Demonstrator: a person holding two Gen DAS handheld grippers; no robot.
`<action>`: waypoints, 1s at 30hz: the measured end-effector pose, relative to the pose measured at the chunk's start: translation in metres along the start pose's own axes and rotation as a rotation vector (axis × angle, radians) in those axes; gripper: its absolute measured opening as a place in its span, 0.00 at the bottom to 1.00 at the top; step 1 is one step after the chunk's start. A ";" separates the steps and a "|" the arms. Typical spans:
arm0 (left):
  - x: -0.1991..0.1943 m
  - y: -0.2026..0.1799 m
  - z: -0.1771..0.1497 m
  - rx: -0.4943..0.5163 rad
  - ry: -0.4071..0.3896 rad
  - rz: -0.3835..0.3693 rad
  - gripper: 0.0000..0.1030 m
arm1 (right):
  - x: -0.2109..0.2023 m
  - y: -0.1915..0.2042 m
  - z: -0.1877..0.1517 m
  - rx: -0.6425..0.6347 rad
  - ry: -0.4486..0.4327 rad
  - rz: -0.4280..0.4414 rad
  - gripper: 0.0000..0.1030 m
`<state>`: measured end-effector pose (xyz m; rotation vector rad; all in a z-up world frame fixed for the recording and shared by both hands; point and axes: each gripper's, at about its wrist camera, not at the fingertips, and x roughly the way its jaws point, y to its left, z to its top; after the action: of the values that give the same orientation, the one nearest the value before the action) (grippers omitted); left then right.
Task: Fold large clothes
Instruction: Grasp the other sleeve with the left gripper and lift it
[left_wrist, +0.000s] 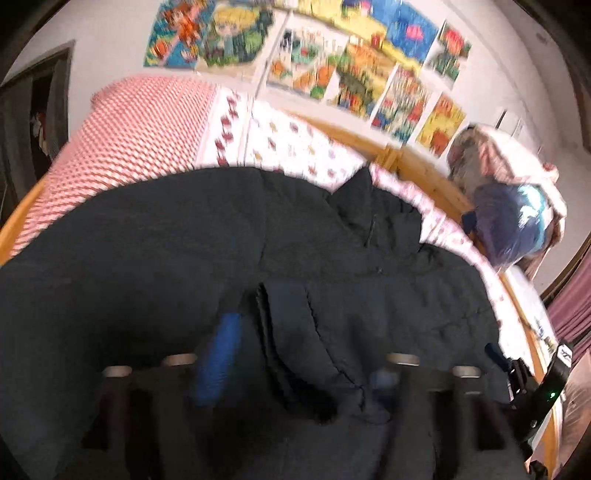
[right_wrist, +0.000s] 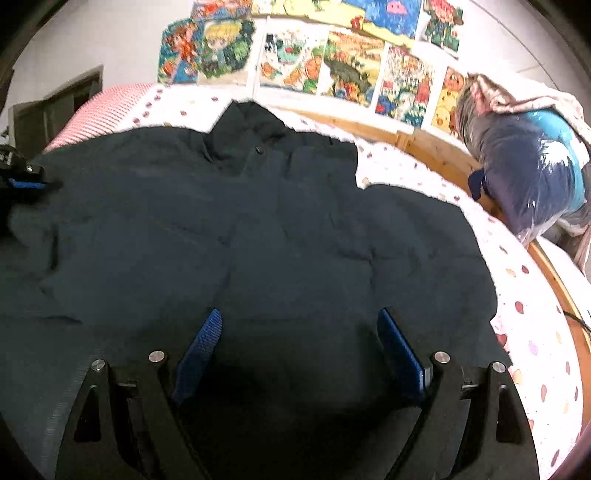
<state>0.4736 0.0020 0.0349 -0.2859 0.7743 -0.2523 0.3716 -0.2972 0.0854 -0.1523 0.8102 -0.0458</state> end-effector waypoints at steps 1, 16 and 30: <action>-0.013 0.002 -0.002 -0.014 -0.032 -0.024 0.79 | -0.007 0.005 0.003 -0.006 -0.009 0.015 0.80; -0.158 0.088 -0.100 -0.248 -0.100 0.051 0.89 | -0.068 0.068 0.034 0.059 0.021 0.355 0.82; -0.180 0.182 -0.149 -0.584 -0.255 0.193 0.90 | -0.054 0.129 0.060 0.013 -0.027 0.234 0.82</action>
<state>0.2648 0.2067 -0.0123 -0.7737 0.6027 0.1992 0.3750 -0.1573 0.1451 -0.0448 0.7963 0.1716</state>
